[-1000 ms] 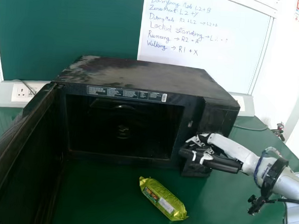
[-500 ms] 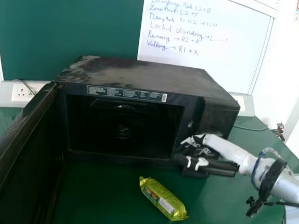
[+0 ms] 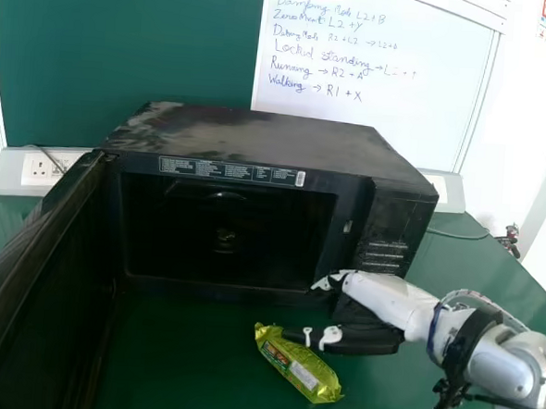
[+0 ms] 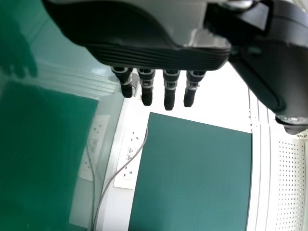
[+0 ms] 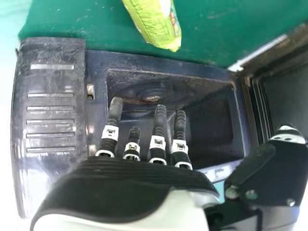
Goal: Put biscuit inside oven
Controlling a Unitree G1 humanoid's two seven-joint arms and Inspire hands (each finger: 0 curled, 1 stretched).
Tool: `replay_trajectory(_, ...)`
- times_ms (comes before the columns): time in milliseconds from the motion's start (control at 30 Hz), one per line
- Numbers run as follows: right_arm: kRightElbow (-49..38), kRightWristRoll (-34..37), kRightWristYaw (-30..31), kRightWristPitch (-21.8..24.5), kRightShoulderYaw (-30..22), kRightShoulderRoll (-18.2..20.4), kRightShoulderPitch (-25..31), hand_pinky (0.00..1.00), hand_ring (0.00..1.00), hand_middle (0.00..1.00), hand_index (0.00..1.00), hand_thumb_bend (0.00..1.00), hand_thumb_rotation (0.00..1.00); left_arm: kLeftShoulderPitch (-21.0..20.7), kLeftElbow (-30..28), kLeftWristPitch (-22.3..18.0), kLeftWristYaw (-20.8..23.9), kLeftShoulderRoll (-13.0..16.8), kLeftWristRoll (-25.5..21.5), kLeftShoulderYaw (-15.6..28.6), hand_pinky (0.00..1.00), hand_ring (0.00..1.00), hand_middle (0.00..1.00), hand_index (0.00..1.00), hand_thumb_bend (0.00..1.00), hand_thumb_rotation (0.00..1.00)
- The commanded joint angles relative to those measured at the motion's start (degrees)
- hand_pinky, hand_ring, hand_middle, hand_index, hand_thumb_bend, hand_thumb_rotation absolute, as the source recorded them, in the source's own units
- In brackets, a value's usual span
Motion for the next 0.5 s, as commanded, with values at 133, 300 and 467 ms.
replay_trajectory(133, -1.40, -4.16, -0.06, -1.82, 2.00, -0.06, 0.08, 0.76, 0.81, 0.83, 0.84, 1.00, 0.31, 0.13, -1.03, 0.60, -0.18, 0.40, -0.64, 0.51, 0.83, 0.88, 0.88, 0.95, 0.90, 0.78)
replay_trajectory(300, -0.88, -7.35, 0.35, -4.63, 3.15, -0.26, 0.11, 0.76, 0.81, 0.83, 0.86, 1.00, 0.34, 0.22, -1.08, 0.79, -0.32, 0.52, -0.78, 0.55, 0.83, 0.88, 0.89, 0.95, 0.90, 0.78)
replay_trajectory(467, 0.48, -8.76, -0.15, -9.23, 3.10, 0.16, 0.79, 0.73, 0.79, 0.82, 0.84, 1.00, 0.40, 0.29, -1.60, 1.47, 0.19, 0.51, -0.50, 0.57, 0.83, 0.88, 0.89, 0.95, 0.89, 0.80)
